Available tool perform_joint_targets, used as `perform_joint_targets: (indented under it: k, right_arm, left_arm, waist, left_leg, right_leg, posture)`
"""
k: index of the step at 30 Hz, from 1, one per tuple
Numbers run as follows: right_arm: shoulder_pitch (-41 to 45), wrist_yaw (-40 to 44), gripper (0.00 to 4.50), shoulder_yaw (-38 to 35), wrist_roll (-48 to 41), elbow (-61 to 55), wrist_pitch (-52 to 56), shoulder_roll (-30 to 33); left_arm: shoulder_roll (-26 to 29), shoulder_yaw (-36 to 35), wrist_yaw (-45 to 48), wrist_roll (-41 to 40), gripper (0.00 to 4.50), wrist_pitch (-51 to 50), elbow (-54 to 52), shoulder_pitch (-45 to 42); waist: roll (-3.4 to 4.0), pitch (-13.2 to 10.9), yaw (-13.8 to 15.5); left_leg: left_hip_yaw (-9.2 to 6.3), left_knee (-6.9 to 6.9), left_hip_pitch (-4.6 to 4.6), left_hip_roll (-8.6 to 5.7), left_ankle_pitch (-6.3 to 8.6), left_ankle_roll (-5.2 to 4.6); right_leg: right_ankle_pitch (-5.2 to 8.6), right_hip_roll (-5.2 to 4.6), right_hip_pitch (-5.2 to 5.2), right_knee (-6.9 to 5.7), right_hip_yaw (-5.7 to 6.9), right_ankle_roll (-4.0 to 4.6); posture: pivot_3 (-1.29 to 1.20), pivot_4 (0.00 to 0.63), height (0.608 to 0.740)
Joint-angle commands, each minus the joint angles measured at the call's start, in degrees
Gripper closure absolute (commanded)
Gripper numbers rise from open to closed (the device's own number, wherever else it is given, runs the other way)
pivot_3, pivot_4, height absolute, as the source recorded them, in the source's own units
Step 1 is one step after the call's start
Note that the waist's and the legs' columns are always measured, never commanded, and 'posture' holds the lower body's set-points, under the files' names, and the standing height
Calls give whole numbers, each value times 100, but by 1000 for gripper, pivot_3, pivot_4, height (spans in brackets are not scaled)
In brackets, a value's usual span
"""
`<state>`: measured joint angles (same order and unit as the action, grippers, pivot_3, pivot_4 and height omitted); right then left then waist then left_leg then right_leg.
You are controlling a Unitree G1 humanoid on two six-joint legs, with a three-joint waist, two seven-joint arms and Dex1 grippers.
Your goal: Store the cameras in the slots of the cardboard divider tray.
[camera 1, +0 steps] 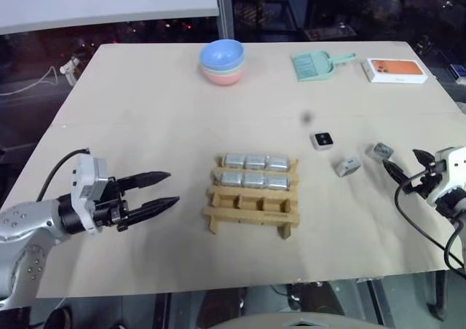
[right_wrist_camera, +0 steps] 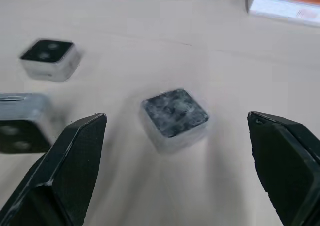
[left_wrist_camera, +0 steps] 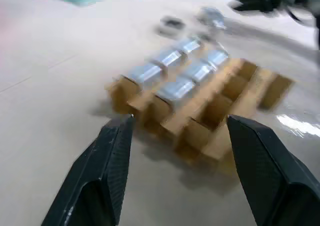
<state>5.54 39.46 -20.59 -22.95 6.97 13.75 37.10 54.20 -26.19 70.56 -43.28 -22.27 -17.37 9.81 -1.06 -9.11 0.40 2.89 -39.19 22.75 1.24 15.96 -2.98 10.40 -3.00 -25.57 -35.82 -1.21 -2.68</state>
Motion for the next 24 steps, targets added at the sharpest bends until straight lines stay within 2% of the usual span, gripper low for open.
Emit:
perform_joint_targets:
  k: [1,7,10,16,24]
  right_arm:
    - [451,369,0,232,135,381,420,497]
    - [1426,1122,0,805,318,1295,612,868]
    - [2079,1421,0,1250,763,2170,187,890]
    - [3157,1801,0,1670,1224,3626,-399,784]
    - [3565,2570,0,1960,1484,4306,-515,806]
  left_arm:
    - [425,-274,187,-538,1443,-481,-237,-433]
    - [826,-344,330,-889,1443,-1027,-395,-854]
    - [891,-247,356,-800,1443,-1056,-455,-937]
    - [836,-183,228,-922,1443,-1235,-692,-1241]
    - [798,-364,77,-976,1443,-1351,-1001,-1297]
  waist:
    - [0,-2,5]
    - [-1,-3,-88]
    - [0,-13,-161]
    - [4,-19,-169]
    - [6,-24,-136]
  left_leg:
    - [2,0,2,-1,0,0]
    - [2,0,-3,-4,0,-1]
    - [3,2,-4,-3,0,0]
    - [8,1,-2,-5,-1,0]
    - [7,1,4,-6,-1,1]
  right_leg:
    - [0,0,0,1,1,0]
    - [0,10,1,-1,0,-2]
    - [-1,17,1,-1,-3,-1]
    - [-2,17,-2,-1,-9,0]
    - [-3,16,-2,1,-6,1]
  posture:
    - [0,150,740]
    - [0,150,740]
    - [0,150,740]
    - [0,150,740]
    - [0,150,740]
